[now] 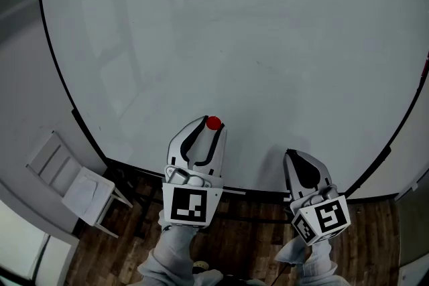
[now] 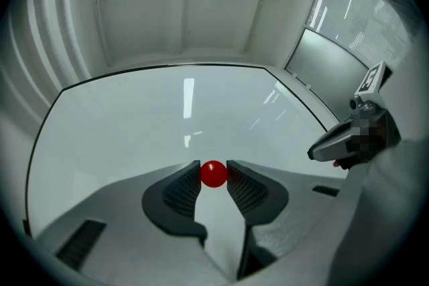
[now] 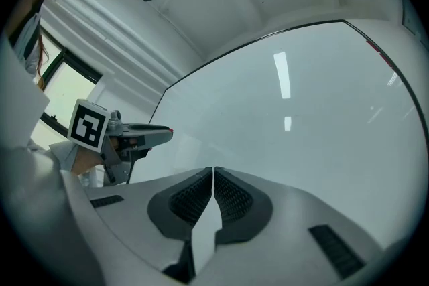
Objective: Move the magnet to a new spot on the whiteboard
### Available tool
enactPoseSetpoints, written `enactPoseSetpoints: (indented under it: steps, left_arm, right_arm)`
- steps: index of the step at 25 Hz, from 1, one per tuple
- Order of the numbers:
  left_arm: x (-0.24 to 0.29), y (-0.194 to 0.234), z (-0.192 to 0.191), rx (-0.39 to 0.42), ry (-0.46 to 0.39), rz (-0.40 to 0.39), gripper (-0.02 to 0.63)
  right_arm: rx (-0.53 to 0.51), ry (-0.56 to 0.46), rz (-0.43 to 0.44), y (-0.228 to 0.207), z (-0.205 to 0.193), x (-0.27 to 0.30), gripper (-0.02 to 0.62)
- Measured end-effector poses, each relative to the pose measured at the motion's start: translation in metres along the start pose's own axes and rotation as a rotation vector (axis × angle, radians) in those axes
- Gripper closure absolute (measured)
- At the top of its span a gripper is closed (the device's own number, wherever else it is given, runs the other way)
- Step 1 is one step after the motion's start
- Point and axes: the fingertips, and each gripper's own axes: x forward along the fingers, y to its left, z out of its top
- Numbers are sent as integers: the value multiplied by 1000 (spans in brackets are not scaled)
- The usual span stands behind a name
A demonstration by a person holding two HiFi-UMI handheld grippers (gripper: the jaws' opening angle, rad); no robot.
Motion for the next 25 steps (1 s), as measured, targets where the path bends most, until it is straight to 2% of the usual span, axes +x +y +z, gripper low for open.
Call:
enactPoseSetpoints:
  steps: [7,12,17,21,25]
  left_arm:
    - [-35,-34,-44,-62,102,-8,480]
    - [-55,-43,-69,-131,160,-1,480]
    - [-71,-33,-94,-143,177,16,480]
    - [-84,-14,-119,-175,227,54,480]
    - [-83,5,-132,-173,216,69,480]
  right_arm:
    - [3,42,13,17,-29,-21,565]
    - [39,74,-5,23,-49,-29,565]
    - [96,103,-36,27,-64,-30,565]
    - [157,125,-65,32,-78,-23,565]
    - [172,145,-69,43,-82,-10,565]
